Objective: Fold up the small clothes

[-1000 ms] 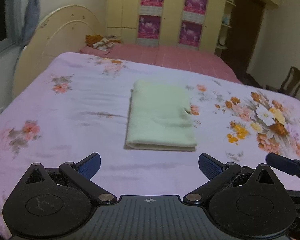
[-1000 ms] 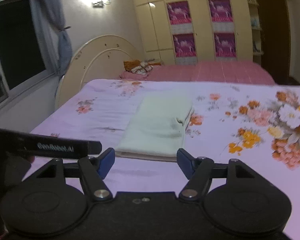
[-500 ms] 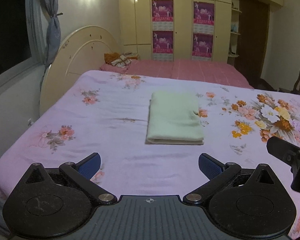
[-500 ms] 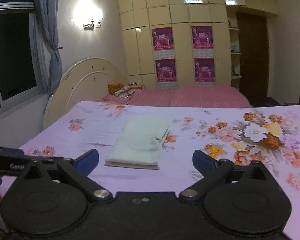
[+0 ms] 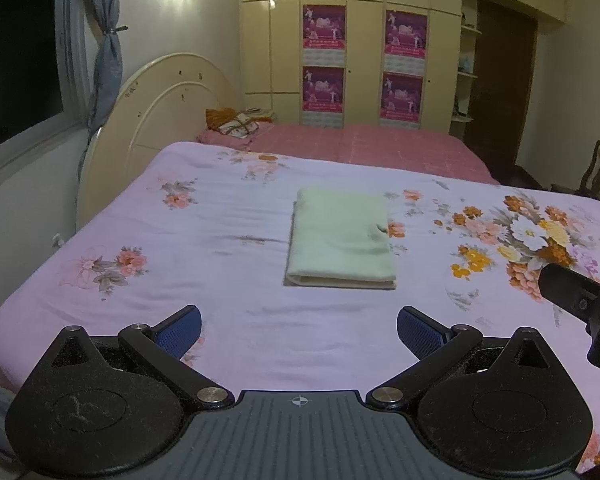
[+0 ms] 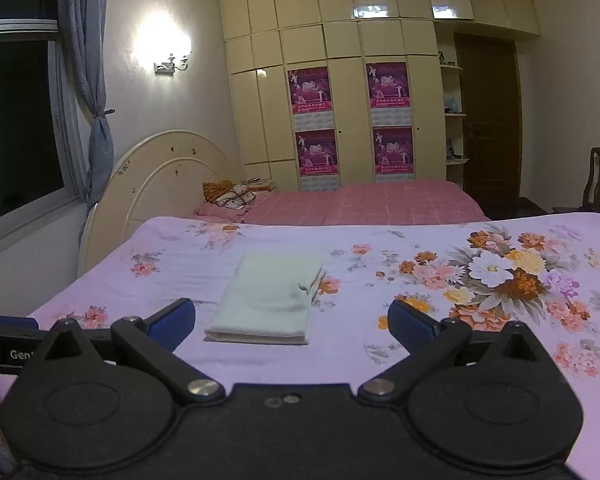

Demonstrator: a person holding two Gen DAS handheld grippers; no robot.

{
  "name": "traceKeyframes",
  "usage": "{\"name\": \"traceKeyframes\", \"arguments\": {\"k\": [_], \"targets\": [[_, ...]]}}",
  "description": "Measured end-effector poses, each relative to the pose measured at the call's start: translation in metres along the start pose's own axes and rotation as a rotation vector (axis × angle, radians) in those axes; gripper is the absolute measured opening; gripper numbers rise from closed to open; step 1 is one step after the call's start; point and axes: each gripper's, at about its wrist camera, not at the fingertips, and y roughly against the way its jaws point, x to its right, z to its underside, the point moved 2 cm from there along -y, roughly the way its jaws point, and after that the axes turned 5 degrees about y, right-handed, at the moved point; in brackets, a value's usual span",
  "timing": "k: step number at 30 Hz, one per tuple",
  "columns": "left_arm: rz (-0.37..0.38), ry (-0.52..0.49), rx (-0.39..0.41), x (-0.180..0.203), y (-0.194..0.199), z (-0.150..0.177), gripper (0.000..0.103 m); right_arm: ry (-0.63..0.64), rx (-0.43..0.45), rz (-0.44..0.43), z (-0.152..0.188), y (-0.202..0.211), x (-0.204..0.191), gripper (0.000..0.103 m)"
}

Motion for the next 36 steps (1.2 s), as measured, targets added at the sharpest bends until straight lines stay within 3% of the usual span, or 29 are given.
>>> {"name": "traceKeyframes", "arguments": {"k": [36], "targets": [[-0.009, 0.004, -0.002, 0.0020, -0.0039, -0.0012, 0.103, -0.011, -0.003, -0.003, 0.0023, -0.0008, -0.0048, 0.102]]}}
